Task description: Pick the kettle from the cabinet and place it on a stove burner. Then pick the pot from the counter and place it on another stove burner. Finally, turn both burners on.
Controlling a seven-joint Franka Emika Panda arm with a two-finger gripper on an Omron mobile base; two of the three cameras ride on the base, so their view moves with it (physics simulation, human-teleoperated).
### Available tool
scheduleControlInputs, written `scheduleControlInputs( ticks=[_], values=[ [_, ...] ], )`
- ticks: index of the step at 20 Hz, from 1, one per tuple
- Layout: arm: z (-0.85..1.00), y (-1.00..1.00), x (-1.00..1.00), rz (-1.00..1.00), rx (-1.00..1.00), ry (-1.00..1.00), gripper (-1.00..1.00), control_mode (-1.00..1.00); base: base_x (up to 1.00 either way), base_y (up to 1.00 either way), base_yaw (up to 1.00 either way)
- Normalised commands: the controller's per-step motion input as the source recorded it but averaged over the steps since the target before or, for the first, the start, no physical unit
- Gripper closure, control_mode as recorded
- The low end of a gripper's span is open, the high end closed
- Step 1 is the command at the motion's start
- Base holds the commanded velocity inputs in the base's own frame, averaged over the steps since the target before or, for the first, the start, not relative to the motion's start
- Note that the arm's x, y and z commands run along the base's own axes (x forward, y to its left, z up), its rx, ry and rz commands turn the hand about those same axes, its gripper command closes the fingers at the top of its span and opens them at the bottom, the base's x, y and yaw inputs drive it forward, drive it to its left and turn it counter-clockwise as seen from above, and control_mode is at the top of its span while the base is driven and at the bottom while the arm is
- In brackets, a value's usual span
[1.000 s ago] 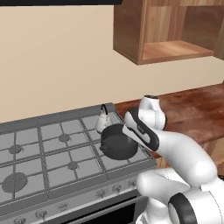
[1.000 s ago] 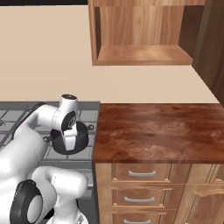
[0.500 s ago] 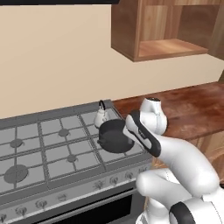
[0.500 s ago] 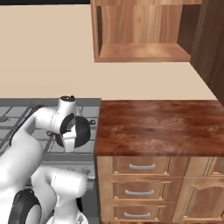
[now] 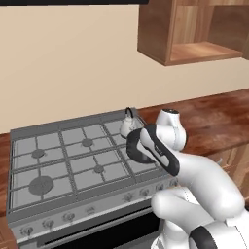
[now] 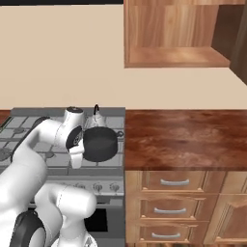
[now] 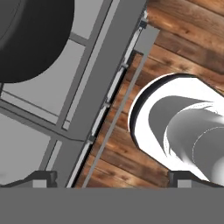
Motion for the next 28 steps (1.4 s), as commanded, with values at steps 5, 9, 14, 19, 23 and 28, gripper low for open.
scheduleControlInputs(
  ticks=[5,9,14,19,23,28],
  values=[
    [0.0,0.0,0.0,0.0,0.0,0.0,-1.0,1.0,-0.19,0.5,0.0],
    [0.0,0.0,0.0,0.0,0.0,0.0,-1.0,1.0,-0.09,0.48,0.0],
    [0.0,0.0,0.0,0.0,0.0,0.0,-1.0,1.0,-0.02,0.48,0.0],
    [0.0,0.0,0.0,0.0,0.0,0.0,-1.0,1.0,0.02,0.46,0.0],
    [0.0,0.0,0.0,0.0,0.0,0.0,-1.0,1.0,0.11,0.33,0.0],
    [0.0,0.0,0.0,0.0,0.0,0.0,-1.0,1.0,0.19,0.22,-0.04]
  ],
)
